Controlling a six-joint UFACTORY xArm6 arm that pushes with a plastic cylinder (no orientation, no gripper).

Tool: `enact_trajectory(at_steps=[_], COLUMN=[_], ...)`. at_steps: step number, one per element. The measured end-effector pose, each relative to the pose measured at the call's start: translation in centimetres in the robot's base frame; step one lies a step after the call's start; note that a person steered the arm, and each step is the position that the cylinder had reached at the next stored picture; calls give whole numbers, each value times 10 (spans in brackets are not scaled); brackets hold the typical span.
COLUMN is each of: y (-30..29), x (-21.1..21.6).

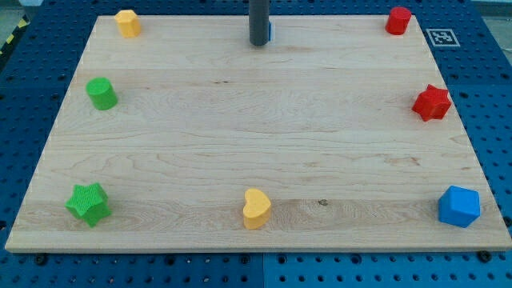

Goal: Slightly move the blue triangle diagonally below

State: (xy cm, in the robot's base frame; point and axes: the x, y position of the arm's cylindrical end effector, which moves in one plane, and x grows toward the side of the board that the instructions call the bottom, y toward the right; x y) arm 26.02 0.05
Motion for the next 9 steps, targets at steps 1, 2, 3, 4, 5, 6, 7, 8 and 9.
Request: enact_trajectory(at_steps=[1, 2, 3, 4, 5, 6, 7, 8, 9], y=[-1, -37, -59, -47, -15, -10, 3, 26, 41], x=[2, 2, -27, -58, -48, -26, -14, -11, 7])
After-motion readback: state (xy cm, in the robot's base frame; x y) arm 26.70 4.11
